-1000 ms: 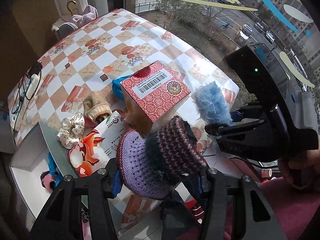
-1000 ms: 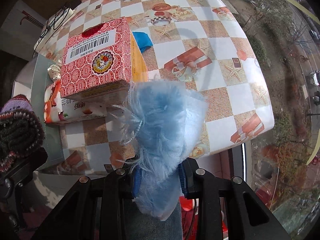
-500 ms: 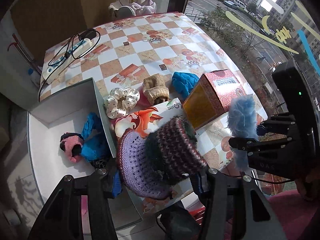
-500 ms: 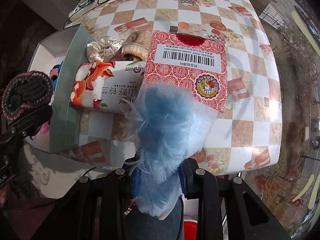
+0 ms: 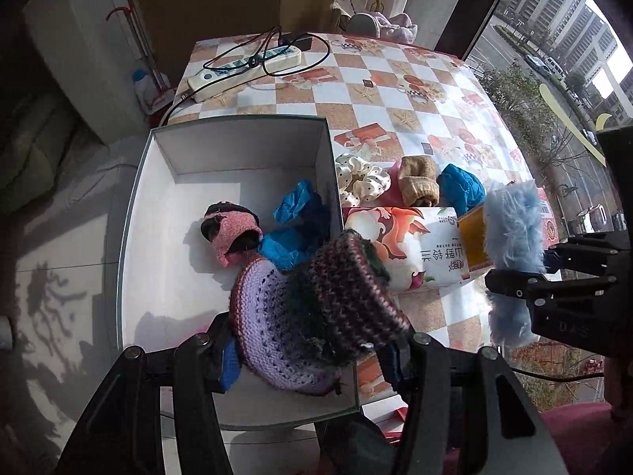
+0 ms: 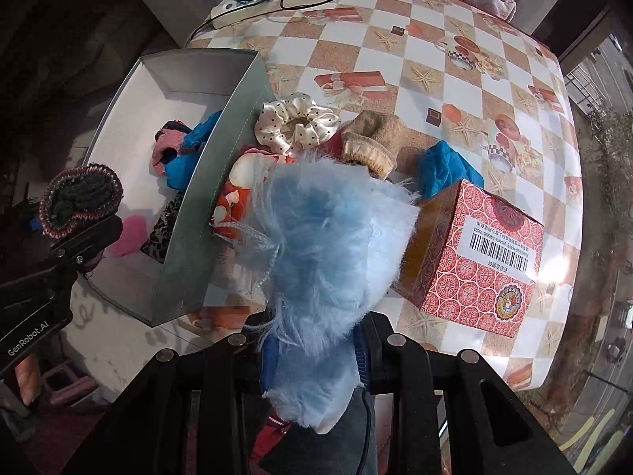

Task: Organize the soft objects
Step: 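Lower the purple hat and fluffy cloth into the white box and open both tools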

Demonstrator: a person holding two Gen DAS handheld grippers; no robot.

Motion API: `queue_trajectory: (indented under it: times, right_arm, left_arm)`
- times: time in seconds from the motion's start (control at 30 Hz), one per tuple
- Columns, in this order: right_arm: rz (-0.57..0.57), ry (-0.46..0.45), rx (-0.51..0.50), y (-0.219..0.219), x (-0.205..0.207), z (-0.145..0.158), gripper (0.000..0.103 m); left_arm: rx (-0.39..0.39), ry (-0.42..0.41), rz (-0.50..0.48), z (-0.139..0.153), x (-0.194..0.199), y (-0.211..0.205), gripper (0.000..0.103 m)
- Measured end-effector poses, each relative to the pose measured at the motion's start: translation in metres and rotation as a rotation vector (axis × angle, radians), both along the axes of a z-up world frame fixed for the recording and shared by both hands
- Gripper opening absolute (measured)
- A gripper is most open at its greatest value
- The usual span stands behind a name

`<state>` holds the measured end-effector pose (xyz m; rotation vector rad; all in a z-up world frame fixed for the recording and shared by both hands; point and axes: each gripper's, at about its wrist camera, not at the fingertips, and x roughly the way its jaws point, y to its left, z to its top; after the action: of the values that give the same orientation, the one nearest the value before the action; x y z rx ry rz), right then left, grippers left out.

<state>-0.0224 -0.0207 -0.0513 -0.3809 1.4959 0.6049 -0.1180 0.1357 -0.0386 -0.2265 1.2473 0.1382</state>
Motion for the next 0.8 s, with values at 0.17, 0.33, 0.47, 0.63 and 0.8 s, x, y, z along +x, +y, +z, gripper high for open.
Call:
queue_trajectory:
  times: [0.17, 0.33, 0.47, 0.63, 0.8]
  right_arm:
    - [0.074, 0.0, 0.035, 0.036, -0.003, 0.008, 0.032]
    - [0.152, -0.001, 0.048, 0.065, -0.011, 0.012, 0.032]
    - [0.192, 0.012, 0.046, 0.081, -0.015, 0.009, 0.032]
    - [0.212, 0.035, 0.049, 0.095, -0.016, 0.008, 0.032]
    - [0.236, 0.036, 0.064, 0.113, -0.016, 0.011, 0.032]
  left_arm:
    - [0.007, 0.006, 0.086, -0.004, -0.009, 0.022, 0.059]
    - [0.004, 0.031, 0.169, -0.012, -0.019, 0.042, 0.06]
    - [0.001, 0.061, 0.224, -0.022, -0.029, 0.054, 0.06]
    - [0.001, 0.087, 0.278, -0.03, -0.039, 0.064, 0.06]
    - [0.002, 0.104, 0.307, -0.035, -0.041, 0.07, 0.06]
